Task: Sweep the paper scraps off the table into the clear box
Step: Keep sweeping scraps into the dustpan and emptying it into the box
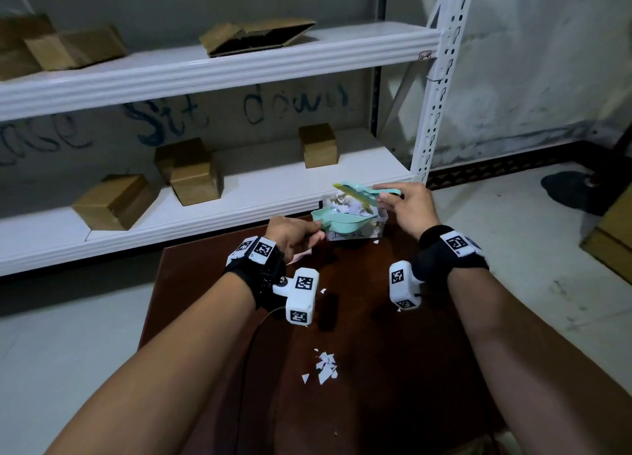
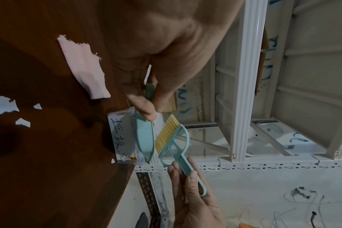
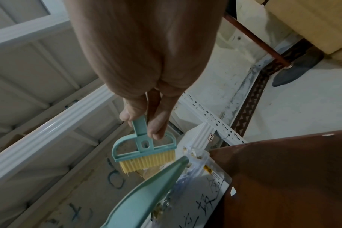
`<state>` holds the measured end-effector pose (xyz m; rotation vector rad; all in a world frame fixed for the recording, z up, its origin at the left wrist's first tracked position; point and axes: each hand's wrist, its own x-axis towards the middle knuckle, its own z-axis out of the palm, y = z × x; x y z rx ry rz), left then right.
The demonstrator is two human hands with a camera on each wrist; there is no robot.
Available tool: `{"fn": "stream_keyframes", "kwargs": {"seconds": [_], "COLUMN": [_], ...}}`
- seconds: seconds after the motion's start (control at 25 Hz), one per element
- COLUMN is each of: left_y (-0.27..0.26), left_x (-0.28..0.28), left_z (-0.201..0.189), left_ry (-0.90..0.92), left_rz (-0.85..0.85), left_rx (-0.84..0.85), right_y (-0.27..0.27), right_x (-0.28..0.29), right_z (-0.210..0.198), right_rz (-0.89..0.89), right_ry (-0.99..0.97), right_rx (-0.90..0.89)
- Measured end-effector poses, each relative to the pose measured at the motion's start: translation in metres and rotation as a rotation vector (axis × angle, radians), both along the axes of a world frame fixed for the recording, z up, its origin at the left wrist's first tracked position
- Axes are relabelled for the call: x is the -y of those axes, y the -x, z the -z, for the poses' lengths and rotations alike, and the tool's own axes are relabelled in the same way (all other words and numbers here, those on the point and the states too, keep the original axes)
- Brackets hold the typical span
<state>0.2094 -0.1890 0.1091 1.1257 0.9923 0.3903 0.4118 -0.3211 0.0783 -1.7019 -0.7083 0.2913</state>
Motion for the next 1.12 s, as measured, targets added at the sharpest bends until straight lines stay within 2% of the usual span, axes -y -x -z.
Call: {"fn": "stream_keyframes", "kwargs": {"seconds": [0.16, 0.28, 0.48, 0.6, 0.8, 1.12], "left_y": [0.005, 0.006, 0.002, 0.002, 0.011, 0.028], "left_x": [-0.001, -0.001, 0.0, -0.001, -0.006, -0.003], "left_z": [-0.002, -0.003, -0.002, -0.001, 0.001, -0.013], "left_ry": [0.006, -0.001, -0.009, -0.022, -0.019, -0.049], "left_rz": [-0.003, -0.007, 0.006, 0.016, -0.003, -0.011], "left_rx": [0.002, 0.012, -0.003, -0.016, 0.005, 0.027], "right_y": [0.003, 0.014, 0.033, 0.035, 0.025, 0.036], "right_x": [0.004, 0.01, -0.004, -0.013, -0.012, 0.0], "right_z": [-0.012, -0.023, -0.011, 0.002, 0.012, -0.013], "right_rz": [-0.013, -0.117, -0.258, -0.201, -0.037, -0.031], "right_ry": [-0.112, -0.18, -0.096, -0.031, 0.02, -0.361], "right_rx": [-0.092, -0.198, -0.281, -0.242, -0.058, -0.341]}}
